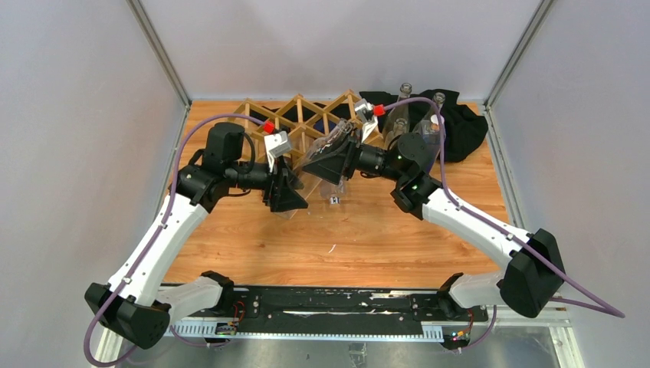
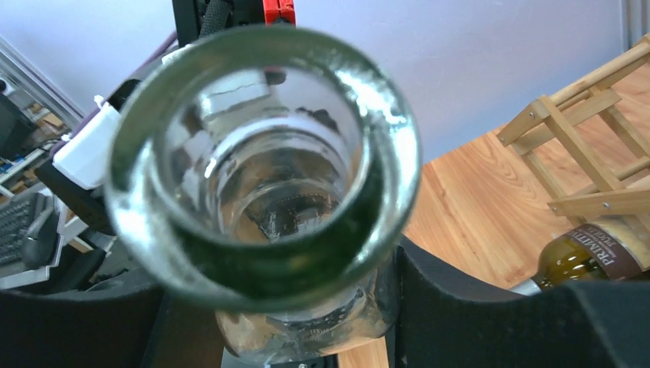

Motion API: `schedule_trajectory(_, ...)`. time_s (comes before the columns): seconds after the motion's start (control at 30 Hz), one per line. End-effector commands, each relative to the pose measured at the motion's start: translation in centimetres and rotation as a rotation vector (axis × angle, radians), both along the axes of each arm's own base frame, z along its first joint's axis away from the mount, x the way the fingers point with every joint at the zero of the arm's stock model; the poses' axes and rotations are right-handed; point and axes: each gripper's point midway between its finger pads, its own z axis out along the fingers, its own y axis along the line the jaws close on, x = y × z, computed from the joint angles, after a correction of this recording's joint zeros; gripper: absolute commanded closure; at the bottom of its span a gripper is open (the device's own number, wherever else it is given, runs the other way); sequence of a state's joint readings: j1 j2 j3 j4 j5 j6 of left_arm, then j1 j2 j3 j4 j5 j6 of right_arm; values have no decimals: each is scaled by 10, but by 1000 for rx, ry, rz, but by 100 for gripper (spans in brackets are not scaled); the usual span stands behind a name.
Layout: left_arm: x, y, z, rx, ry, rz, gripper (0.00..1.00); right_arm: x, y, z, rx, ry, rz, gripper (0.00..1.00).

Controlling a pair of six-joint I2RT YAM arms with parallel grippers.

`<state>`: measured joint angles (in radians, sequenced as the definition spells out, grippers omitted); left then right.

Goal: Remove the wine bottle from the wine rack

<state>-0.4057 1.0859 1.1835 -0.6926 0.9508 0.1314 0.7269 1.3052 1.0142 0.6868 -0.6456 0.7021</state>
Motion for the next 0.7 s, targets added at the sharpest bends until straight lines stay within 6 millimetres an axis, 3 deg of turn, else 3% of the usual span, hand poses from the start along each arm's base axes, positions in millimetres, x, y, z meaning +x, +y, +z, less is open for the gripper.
schedule_trajectory(0.0, -3, 2, 9, 14, -56, -28, 34, 5, 3, 7, -23, -1, -22, 88)
schedule_trajectory(0.03, 1, 4, 7, 36, -56, -9, 13, 6, 2, 3, -44, 0, -32, 100)
schedule_trajectory(0.1, 5, 8, 4, 78, -48, 18, 1, 7, -4, -4, -95, -8, -63, 100)
schedule_trajectory(0.23, 24, 27, -10, 229, -16, 99, 0, 11, -23, -23, -228, -11, -133, 100)
schedule_trajectory(0.3, 39, 40, -7, 284, -7, 152, 0, 13, -37, -31, -283, -9, -169, 100)
schedule_trajectory(0.5, 74, 82, -9, 399, 23, 307, 0, 31, -96, -69, -437, 34, -345, 100)
schedule_trajectory(0.67, 91, 102, -12, 465, -4, 387, 0, 57, -145, -73, -482, 50, -561, 100)
